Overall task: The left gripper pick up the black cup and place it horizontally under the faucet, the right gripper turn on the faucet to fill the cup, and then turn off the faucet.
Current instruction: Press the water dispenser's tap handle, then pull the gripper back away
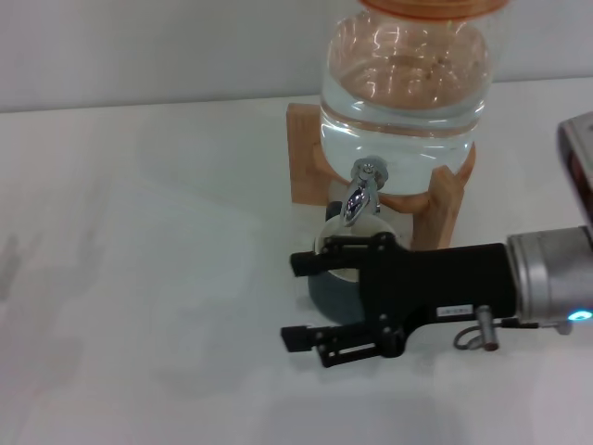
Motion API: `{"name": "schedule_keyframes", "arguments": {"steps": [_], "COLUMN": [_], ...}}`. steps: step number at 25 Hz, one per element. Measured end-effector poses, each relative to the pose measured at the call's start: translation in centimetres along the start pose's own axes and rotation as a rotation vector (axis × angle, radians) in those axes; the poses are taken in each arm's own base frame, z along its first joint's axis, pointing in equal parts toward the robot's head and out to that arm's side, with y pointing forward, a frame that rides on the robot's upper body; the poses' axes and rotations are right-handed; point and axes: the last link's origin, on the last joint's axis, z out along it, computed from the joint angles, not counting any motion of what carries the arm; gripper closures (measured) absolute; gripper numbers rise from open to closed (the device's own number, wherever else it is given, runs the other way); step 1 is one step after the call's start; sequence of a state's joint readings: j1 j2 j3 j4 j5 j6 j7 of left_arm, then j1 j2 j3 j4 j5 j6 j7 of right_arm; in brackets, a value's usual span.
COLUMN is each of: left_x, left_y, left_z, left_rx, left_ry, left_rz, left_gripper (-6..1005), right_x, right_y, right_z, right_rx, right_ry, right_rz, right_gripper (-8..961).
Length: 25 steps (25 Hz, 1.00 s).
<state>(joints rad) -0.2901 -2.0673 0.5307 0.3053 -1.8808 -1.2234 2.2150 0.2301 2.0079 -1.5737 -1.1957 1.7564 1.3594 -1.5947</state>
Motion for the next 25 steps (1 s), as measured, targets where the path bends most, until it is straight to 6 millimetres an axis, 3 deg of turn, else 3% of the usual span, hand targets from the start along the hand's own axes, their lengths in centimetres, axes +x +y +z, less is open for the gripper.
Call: {"name": "schedule_keyframes", "arguments": {"steps": [9, 25], "left_x": [-0.3, -0.5], "left_y": [-0.1, -0.3], "left_z": [-0.5, -1.1], "left_rx": [0.009, 0.015], "left_ry": [-0.007, -0.007], "left_rz": [-0.004, -0.009], "left_gripper": [429, 430], "right_x": [-0.7, 0.2], "right_y": [-0.2, -1.0], "right_z": [2.3, -0.6], "right_rx": [0.071, 0.208], "right_ry": [0.016, -0.002], "right_rz": [-0.019, 0.020], "right_gripper": [130, 131]}}
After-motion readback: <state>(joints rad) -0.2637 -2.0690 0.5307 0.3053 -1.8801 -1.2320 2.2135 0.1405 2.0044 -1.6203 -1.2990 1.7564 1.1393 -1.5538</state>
